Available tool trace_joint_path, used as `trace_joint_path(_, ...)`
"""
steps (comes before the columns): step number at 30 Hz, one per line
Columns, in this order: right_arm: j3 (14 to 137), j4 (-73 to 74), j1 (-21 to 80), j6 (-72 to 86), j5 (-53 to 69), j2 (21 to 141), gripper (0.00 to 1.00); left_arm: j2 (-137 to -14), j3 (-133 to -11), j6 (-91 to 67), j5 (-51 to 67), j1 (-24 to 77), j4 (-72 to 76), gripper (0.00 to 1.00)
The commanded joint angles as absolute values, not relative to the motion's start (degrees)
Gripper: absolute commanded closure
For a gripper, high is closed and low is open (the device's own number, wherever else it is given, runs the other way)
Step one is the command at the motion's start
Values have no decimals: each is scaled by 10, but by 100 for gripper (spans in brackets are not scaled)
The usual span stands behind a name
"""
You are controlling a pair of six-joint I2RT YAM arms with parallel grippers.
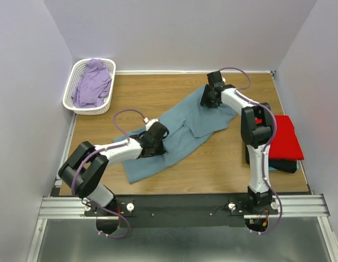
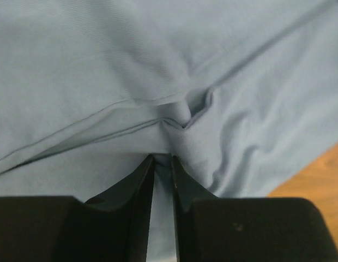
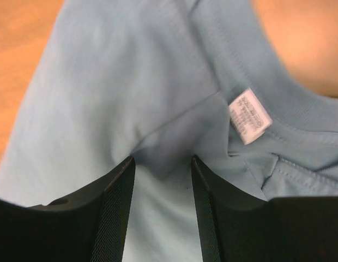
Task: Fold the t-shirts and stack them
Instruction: Fold the tshirt
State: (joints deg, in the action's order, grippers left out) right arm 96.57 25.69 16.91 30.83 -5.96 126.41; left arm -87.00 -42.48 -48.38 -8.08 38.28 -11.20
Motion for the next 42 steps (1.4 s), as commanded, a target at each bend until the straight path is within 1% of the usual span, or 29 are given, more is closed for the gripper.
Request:
trace_joint_path(1,1083,305,172,255,12,1374,47,-909,-455,-506,-28,462,-165,74)
trace_joint_path(3,1156,322,172,242,31,1423,47,-939,-492,-508,-22,491,-166,75)
trace_joint_path(6,1233,337,172,231,47,1475,46,-989,-553,-511,-21,547,-169,75)
trace_joint_path(8,1253,338,172,227,52,1491,46,-1022,-585,-503,-20,553,-179,76)
trace_joint_path(12,1305,337,172,219,65,1524,42,-1043,-648,-491,-3,554,-164,75)
trace_joint_path(13,1314,337,173,215,67,1528,41,-1045,-656,-488,-3,554,-164,73)
trace_joint_path(14,1337,337,173,213,69,1535,37,-1047,-666,-483,16,554,-164,72)
trace_joint_path(16,1359,338,173,206,73,1537,36,-1042,-692,-469,12,554,-167,66)
trace_joint_path(17,1370,338,172,205,70,1529,31,-1028,-696,-467,5,552,-168,63)
trace_joint_path(18,1375,338,173,204,68,1523,29,-1019,-700,-465,5,549,-167,58)
trace_joint_path(19,1378,338,173,204,64,1513,29,-1008,-700,-461,-13,544,-167,56)
trace_joint_path(20,1377,338,173,205,50,1502,27,-998,-698,-461,-18,540,-168,55)
trace_joint_path(23,1351,337,173,208,17,1442,23,-938,-676,-454,-52,513,-172,55)
trace_joint_path(26,1283,338,173,223,-15,1373,23,-916,-653,-433,-79,498,-185,55)
trace_joint_path(27,1261,338,173,235,-16,1342,23,-909,-647,-427,-96,497,-196,57)
trace_joint_path(28,1206,337,172,239,-17,1323,23,-906,-643,-423,-101,497,-202,58)
trace_joint_path(30,1149,337,176,253,-21,1295,24,-897,-621,-413,-97,498,-205,59)
trace_joint_path(32,1062,333,185,261,-37,1252,25,-889,-600,-410,-94,499,-204,59)
trace_joint_path(36,962,292,191,273,-54,1217,27,-869,-539,-410,-79,502,-190,59)
trace_joint_path(40,969,288,191,262,-72,1251,31,-878,-512,-404,-48,511,-167,59)
trace_joint_path(42,990,288,190,254,-83,1273,31,-895,-511,-402,-40,517,-163,62)
